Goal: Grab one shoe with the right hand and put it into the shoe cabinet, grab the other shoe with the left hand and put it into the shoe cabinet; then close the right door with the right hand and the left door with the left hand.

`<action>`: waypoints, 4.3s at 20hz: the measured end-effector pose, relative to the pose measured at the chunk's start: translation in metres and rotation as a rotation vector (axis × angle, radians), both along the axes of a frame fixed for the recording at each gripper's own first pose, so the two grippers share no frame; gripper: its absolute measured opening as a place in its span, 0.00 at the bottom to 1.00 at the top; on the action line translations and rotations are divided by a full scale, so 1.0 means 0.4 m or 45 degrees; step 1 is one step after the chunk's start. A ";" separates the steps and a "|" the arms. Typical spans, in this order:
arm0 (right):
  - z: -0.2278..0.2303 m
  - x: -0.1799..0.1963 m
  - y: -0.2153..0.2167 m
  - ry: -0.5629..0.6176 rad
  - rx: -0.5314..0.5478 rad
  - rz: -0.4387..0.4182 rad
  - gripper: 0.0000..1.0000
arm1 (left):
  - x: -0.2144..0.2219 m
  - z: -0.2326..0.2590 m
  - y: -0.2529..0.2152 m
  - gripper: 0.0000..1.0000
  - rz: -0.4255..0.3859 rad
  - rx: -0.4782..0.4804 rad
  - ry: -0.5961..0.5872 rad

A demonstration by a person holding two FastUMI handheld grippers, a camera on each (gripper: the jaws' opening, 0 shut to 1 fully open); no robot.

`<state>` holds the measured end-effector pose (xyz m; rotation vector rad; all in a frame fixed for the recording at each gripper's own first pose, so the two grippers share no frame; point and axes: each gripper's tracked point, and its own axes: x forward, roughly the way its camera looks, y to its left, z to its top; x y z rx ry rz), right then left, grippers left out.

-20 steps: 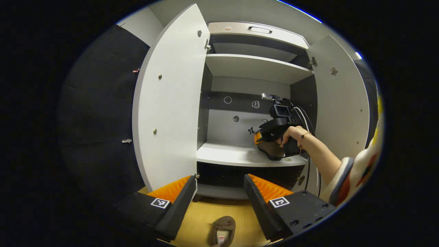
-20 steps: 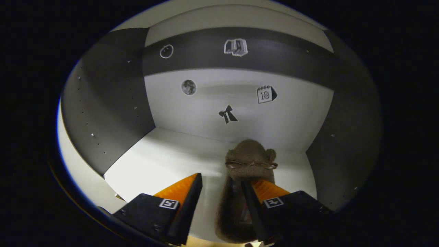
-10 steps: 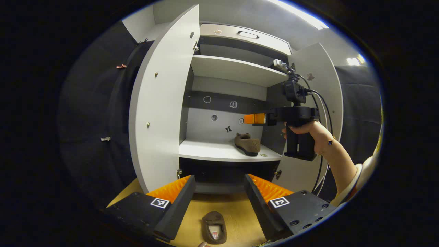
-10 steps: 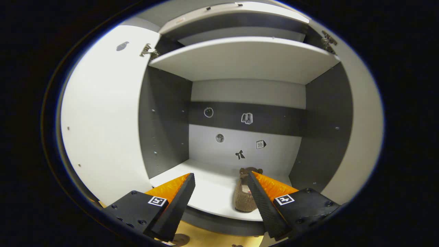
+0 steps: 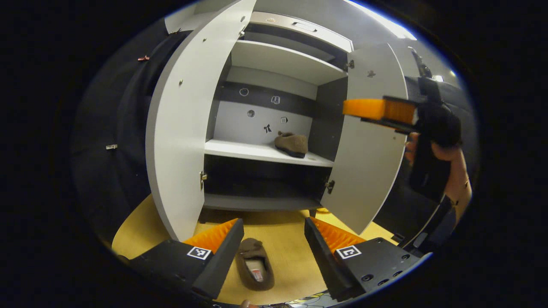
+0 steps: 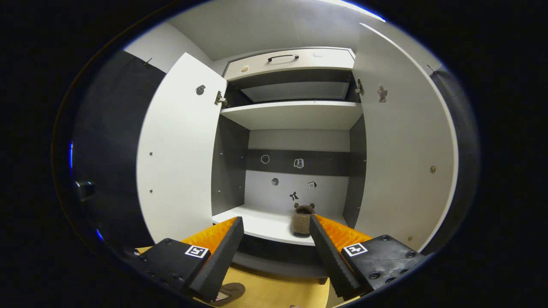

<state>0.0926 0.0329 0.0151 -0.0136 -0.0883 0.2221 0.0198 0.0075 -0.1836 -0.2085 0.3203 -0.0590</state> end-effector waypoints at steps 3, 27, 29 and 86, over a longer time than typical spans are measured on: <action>-0.038 -0.071 0.026 0.020 -0.023 0.040 0.98 | 0.008 -0.137 0.015 0.86 0.006 0.005 0.080; -0.420 -0.027 -0.038 0.362 -0.104 0.029 0.98 | 0.196 -0.650 0.076 0.33 0.099 0.060 0.322; -0.437 -0.009 -0.034 0.381 -0.108 0.040 0.99 | 0.198 -0.648 0.086 0.18 0.112 0.087 0.319; -0.061 0.119 0.050 0.210 0.089 0.453 0.98 | 1.157 0.174 0.321 0.05 0.179 0.283 0.307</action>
